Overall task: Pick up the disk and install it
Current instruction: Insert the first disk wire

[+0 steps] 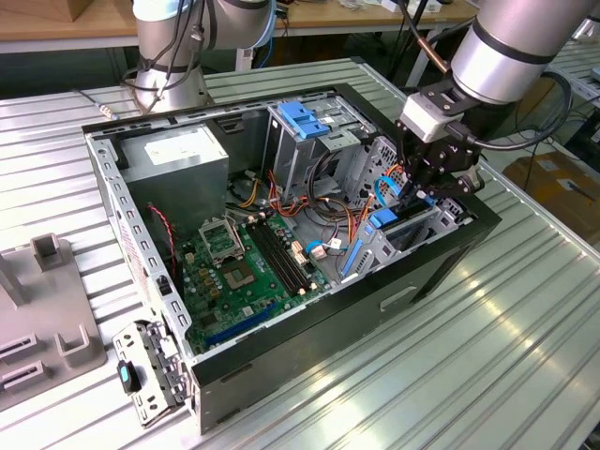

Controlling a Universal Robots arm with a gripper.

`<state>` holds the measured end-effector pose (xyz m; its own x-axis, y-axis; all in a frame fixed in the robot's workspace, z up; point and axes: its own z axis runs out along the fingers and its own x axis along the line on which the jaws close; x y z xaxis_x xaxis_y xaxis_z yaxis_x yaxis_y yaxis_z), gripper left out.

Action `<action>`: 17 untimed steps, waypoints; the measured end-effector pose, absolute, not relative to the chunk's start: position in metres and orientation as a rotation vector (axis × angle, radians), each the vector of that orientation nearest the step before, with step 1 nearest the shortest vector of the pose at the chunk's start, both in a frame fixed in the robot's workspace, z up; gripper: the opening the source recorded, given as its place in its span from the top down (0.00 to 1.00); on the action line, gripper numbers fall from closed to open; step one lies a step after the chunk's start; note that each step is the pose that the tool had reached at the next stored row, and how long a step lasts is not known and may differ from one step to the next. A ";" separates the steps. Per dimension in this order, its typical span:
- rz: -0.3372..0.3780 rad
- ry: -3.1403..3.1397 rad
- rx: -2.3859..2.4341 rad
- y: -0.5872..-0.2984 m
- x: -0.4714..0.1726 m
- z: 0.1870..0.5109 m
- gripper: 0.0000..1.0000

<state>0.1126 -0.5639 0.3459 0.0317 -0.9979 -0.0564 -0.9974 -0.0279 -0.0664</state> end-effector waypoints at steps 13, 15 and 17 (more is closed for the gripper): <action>-0.009 2.124 -2.195 -0.564 0.113 0.342 0.84; -0.009 2.124 -2.195 -0.564 0.113 0.341 0.84; -0.009 2.124 -2.195 -0.564 0.113 0.341 0.84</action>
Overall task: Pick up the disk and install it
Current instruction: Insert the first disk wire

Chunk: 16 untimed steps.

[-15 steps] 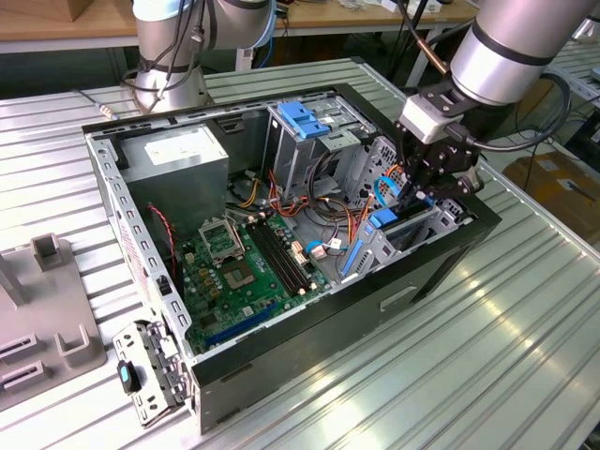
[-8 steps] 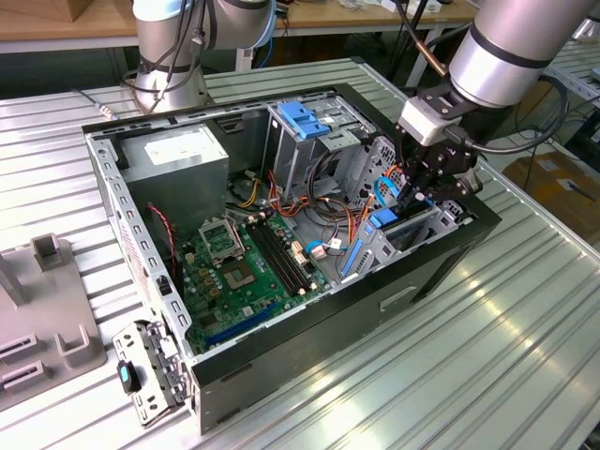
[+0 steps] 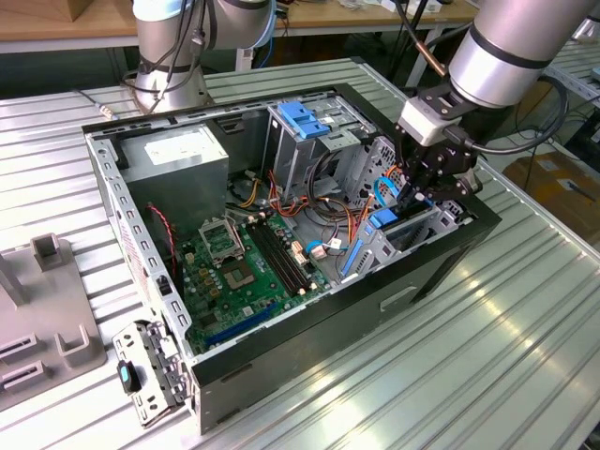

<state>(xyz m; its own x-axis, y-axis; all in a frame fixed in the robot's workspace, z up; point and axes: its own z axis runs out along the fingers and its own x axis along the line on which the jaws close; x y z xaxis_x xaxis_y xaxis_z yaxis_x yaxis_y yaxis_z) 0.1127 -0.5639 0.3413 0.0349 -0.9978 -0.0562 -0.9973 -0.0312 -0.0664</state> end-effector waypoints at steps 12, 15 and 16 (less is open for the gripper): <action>-0.009 2.124 -2.195 -0.564 0.113 0.341 0.58; -0.009 2.124 -2.195 -0.564 0.113 0.341 0.58; -0.009 2.124 -2.196 -0.564 0.113 0.342 0.58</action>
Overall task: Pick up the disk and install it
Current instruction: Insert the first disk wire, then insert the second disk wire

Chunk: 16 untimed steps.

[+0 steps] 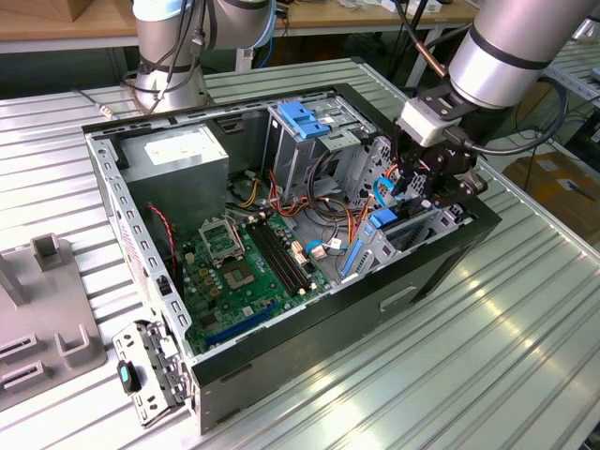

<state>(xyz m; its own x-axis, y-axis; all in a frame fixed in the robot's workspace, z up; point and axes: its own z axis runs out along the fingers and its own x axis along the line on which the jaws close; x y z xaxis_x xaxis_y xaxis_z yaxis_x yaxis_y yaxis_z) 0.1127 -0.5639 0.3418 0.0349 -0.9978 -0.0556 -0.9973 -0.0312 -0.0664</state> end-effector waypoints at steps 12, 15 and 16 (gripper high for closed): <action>-0.044 2.139 -2.213 -0.563 0.113 0.365 0.58; -0.048 2.141 -2.215 -0.563 0.113 0.365 0.58; -0.051 2.142 -2.217 -0.563 0.113 0.365 0.58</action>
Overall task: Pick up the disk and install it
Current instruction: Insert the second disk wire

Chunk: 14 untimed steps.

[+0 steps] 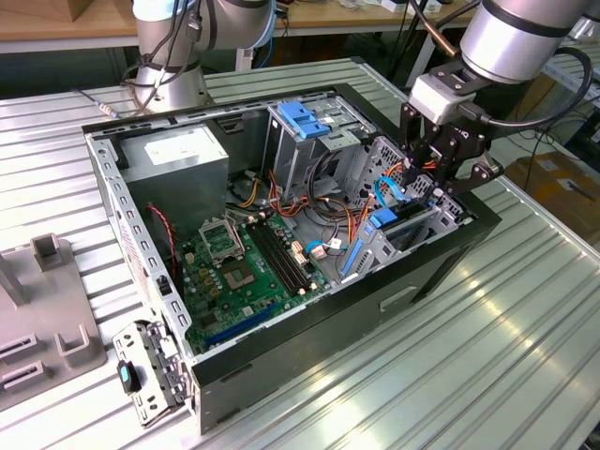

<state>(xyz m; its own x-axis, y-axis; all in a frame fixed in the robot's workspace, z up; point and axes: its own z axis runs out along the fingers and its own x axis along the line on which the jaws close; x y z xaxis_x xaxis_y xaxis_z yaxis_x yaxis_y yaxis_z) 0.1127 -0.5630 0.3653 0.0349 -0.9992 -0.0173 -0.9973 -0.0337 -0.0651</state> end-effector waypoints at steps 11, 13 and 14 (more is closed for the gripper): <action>-0.051 2.142 -2.217 -0.563 0.114 0.365 0.58; -0.051 2.142 -2.217 -0.563 0.117 0.365 0.58; -0.051 2.142 -2.217 -0.563 0.118 0.365 0.58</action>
<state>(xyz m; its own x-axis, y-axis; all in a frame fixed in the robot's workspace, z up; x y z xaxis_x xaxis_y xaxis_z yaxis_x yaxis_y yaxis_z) 0.1177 -0.5630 0.3653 0.0348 -0.9992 -0.0172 -0.9973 -0.0337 -0.0651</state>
